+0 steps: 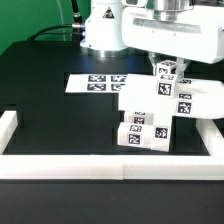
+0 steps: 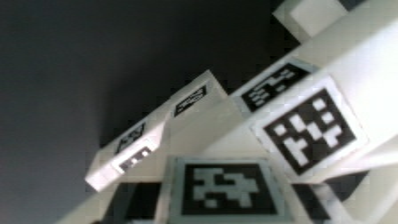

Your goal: Assemble chair

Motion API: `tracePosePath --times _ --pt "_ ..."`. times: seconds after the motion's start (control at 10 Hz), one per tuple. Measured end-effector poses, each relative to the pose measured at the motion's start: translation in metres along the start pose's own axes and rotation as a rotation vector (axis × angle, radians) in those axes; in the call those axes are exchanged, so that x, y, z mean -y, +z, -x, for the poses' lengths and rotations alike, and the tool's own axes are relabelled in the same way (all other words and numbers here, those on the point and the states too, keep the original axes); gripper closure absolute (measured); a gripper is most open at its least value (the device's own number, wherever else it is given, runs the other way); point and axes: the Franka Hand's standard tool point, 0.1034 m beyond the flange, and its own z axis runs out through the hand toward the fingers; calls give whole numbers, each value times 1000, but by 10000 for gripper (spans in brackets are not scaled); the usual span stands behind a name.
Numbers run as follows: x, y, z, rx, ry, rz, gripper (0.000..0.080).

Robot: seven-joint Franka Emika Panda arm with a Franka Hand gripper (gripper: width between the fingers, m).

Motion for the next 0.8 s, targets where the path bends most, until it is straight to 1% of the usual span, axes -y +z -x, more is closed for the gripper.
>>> tracePosePath --times 0.3,0.4,0.5,0.8 --pt "1 0 1 -1 205 -3 530" --pt "2 0 1 -2 257 -8 530" --pt "3 0 0 -1 324 -20 530" --pt "4 0 -1 12 489 -30 530"
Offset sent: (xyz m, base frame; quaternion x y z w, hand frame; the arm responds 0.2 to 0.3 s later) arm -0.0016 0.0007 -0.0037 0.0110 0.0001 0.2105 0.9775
